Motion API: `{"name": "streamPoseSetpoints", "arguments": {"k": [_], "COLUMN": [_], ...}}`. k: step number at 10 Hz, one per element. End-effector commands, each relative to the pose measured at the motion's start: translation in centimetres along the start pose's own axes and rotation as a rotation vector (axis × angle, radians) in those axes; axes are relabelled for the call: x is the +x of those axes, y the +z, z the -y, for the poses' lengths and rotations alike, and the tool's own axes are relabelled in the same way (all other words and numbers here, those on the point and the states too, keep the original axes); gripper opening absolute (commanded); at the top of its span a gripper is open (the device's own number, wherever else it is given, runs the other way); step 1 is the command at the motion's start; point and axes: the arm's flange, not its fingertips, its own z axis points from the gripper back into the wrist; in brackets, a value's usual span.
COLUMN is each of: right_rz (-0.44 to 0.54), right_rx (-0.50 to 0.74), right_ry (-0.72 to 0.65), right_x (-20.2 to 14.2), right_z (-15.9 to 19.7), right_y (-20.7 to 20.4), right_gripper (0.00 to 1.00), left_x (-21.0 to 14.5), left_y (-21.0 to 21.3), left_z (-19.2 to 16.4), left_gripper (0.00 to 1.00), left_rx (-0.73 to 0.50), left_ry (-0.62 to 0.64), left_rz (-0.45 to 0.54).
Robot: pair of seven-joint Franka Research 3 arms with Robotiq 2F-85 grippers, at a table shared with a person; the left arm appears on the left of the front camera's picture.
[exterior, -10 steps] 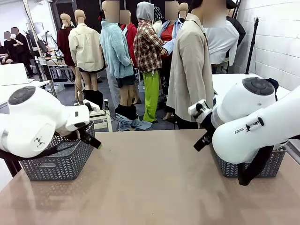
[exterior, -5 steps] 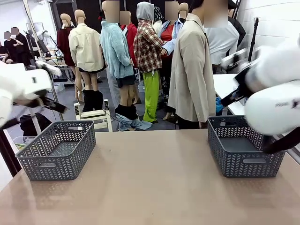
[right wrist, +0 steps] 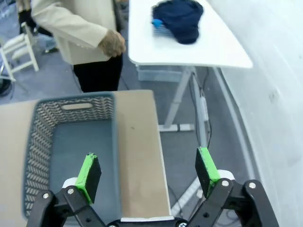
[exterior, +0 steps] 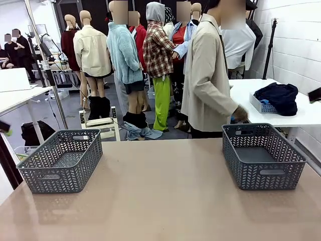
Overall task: Sort the tops and bottoms.
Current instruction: Lift clothes from the center of the table with your left hand.
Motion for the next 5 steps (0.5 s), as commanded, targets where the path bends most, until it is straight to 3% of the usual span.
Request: {"name": "streamPoseSetpoints", "arguments": {"k": [1,2,4,5], "right_rz": [0.015,-0.005,0.014,-0.044], "right_rx": [0.017,0.048,0.071,-0.001], "right_ry": [-0.095,-0.123,-0.102,-0.129], "right_x": [-10.5,-11.6,-11.7,-3.5], "right_z": [0.7,1.3,0.9,4.1], "right_y": [-0.4,-1.5,-2.1,-4.0], "right_gripper": [1.00,1.00,1.00,1.00], "left_x": [-10.2,-11.5,-10.7,-4.1], "left_y": [-0.2,-0.5,-0.8,-1.4], "left_z": [-0.7,-1.3,-0.6,-6.0], "left_gripper": [1.00,1.00,1.00,1.00], "left_rx": [-0.052,-0.056,-0.054,-0.030], "left_ry": [0.080,0.083,0.034,0.091], "left_rz": [-0.002,-0.007,0.014,-0.029]}}
